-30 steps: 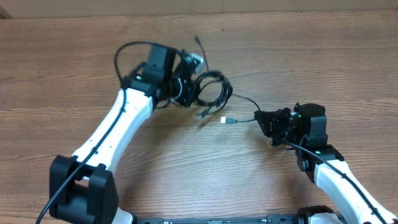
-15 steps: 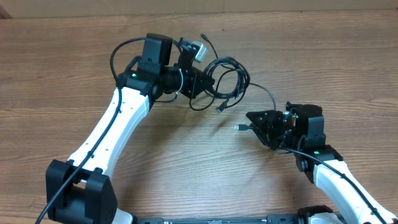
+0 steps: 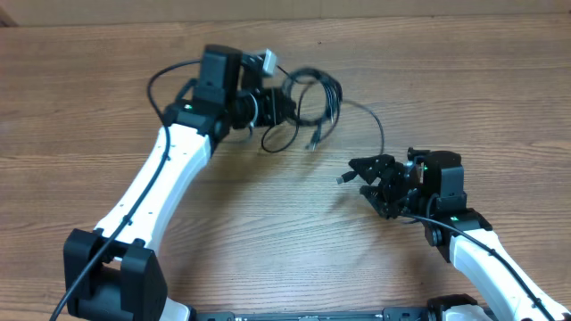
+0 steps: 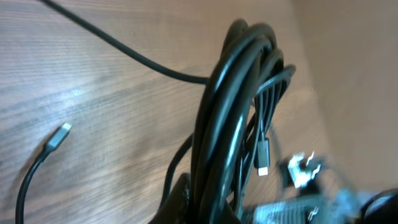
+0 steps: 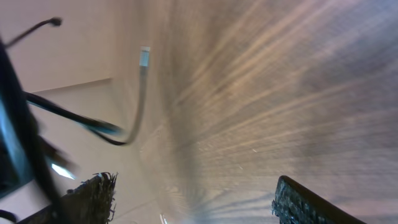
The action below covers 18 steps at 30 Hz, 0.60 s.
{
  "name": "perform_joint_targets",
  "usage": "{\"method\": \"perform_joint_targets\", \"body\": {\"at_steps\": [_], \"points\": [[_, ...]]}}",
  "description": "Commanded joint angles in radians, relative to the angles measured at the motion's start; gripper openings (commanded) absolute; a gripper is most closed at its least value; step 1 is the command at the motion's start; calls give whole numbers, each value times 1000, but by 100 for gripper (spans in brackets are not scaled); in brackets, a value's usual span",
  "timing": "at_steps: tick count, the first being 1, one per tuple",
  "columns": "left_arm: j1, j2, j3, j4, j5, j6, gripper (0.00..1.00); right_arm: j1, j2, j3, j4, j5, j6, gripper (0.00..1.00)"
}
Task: Untangle cables
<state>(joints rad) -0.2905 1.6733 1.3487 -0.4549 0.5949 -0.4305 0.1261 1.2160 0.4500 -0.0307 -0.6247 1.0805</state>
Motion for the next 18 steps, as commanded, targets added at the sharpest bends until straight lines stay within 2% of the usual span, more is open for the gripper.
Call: {"method": "perform_joint_targets", "body": {"at_steps": [1,4,7,11,16,18], "points": [[76,-24,22,99,100,-301,4,4,-15,6,-49,2,-19,81],[127,-24,22,181,225,-398,4,4,-16,6,-83,2,-59,80],[167,-24,22,191,265,-364,4,4,-16,6,-91,1,-68,80],[167,-24,22,121,273,-198,4,3,-21,10,-80,-18,-69,80],[139,-24,22,8,270,127,4,3,-49,63,-79,-91,-124,80],[124,-24,21,-32,266,217,4,3,-64,88,-65,-138,-125,77]]}}
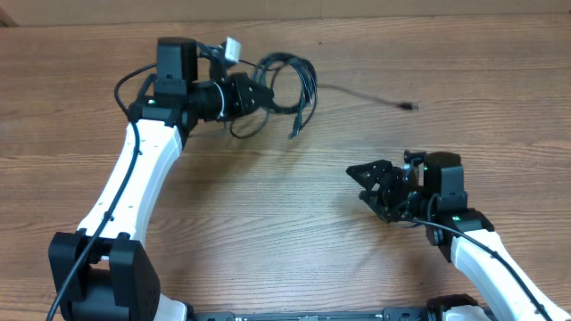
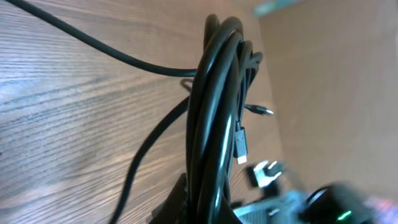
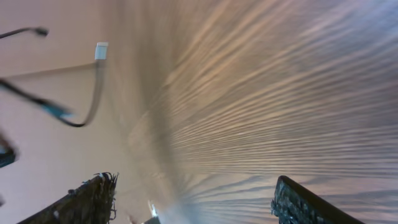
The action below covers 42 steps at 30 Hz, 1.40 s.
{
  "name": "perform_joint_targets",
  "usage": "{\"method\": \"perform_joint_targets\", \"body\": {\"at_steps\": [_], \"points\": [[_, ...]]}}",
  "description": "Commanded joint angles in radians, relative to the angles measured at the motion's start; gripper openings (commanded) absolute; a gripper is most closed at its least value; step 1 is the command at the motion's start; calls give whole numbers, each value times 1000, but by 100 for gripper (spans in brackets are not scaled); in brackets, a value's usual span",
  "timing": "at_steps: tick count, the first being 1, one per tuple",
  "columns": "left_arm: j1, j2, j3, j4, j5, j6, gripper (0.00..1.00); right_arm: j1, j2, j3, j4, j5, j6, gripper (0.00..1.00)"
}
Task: Untangle cables
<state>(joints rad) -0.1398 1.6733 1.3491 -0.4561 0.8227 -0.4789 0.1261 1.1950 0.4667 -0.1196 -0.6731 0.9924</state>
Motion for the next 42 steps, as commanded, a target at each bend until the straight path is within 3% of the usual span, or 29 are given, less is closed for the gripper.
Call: {"method": "perform_joint_targets", "body": {"at_steps": [1,7,13,21,27,33,42], "points": [[-33,-24,21,-45,31,291,4,3,-51,83,41,-118,-34,74],[-85,-24,21,-83,5,323,4,3,-67,101,268,-249,140,68],[-147,-24,21,-89,5,322,4,4,-67,101,427,-216,249,66],[-216,-24,21,-97,5,314,4,60,-67,101,452,-59,287,61],[-248,-24,21,-108,-22,253,4,185,-63,101,454,191,264,61],[-249,-24,21,-179,-21,254,4,240,-41,101,455,360,264,52],[-253,-24,21,-198,4,254,4,240,18,101,456,396,281,42]]}}
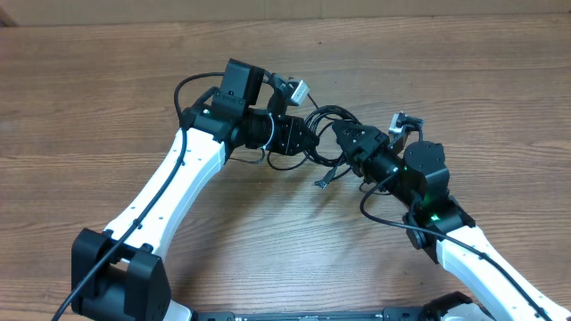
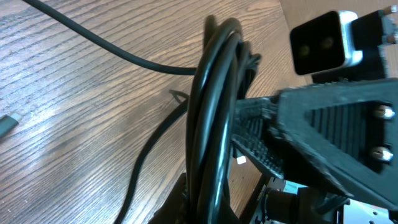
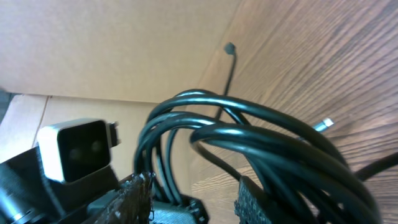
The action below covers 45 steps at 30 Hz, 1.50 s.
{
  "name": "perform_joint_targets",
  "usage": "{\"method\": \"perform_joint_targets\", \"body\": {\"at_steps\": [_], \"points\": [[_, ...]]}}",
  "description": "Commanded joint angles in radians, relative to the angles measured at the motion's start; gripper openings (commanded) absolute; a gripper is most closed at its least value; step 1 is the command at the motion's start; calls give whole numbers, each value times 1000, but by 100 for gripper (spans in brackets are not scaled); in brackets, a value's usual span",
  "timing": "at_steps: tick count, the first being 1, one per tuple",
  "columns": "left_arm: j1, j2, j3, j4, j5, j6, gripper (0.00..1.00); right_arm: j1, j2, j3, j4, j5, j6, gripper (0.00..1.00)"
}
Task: Untangle cables
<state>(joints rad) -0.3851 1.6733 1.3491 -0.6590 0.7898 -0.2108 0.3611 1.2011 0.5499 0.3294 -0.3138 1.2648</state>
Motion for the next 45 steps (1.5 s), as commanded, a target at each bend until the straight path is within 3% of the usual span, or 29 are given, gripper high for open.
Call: {"method": "perform_joint_targets", "body": {"at_steps": [1,40,45], "points": [[-9,-24,21,5,47,-14,4,5,15,18,8,37,16,42],[-63,-24,21,32,103,-14,4,5,60,18,-2,41,52,30],[-63,-24,21,31,190,21,4,4,60,18,21,101,53,32]]}}
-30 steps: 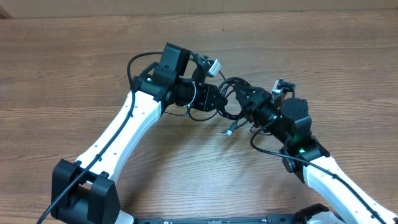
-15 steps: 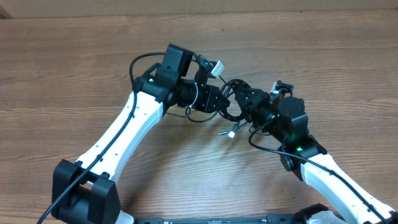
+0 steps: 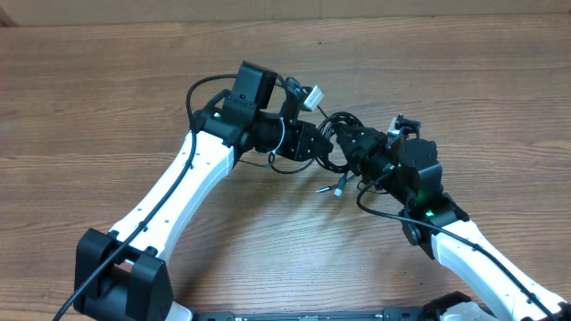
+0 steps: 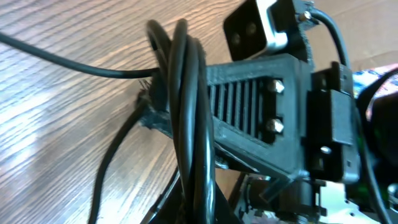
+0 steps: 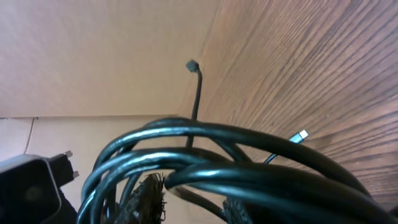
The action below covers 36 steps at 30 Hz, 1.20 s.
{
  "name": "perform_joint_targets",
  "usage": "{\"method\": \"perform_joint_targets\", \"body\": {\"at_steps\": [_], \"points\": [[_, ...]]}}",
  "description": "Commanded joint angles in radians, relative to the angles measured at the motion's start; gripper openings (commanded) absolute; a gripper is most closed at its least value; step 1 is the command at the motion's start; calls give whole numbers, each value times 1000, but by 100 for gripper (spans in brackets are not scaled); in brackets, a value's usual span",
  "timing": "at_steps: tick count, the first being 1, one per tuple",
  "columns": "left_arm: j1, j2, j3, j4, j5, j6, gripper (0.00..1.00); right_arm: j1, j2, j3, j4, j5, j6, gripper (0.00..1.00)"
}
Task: Untangle cables
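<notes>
A coil of black cables hangs between both grippers over the middle of the wooden table. My left gripper is shut on the coil; in the left wrist view the strands rise straight out of its jaws. My right gripper faces it from the right, its fingers pushed into the loops. In the right wrist view the fingers stand narrowly apart with a thin strand between them and thick loops across them. Loose plug ends dangle below the coil.
One cable tail with a small plug lies on the table towards the back. A cardboard wall stands behind the table. The right gripper's body sits very close to the left wrist.
Both grippers have closed in on each other slightly at mid-table. The right fingers stand closer together and deeper among the loops. The left gripper still grips the coil.
First my left gripper held the coil at the back left while the right gripper was open and apart at the right. Then the left had carried the coil further left. Later both met at mid-table, right fingers entering the loops, where they are now narrower.
</notes>
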<state>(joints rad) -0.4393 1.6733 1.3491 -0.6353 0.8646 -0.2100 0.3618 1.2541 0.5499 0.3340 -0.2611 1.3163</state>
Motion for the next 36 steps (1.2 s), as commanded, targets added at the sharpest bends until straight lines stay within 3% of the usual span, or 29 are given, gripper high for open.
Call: {"method": "perform_joint_targets", "body": {"at_steps": [1,10,14,17,20,26,36], "points": [[-8,-24,21,6,133,38,4,3,7,18,25,53,1,32],[-13,-24,21,-34,162,57,4,3,7,18,59,121,50,31],[-29,-24,21,-46,166,77,4,3,7,18,61,166,98,22],[-35,-24,21,-45,164,81,4,3,7,18,61,182,105,4],[-30,-24,21,-45,136,109,4,3,7,18,43,169,104,4],[23,-24,21,-40,-22,109,4,3,6,18,-10,43,3,4],[88,-24,21,-42,-189,109,4,-72,-18,18,-3,-332,-121,4]]}}
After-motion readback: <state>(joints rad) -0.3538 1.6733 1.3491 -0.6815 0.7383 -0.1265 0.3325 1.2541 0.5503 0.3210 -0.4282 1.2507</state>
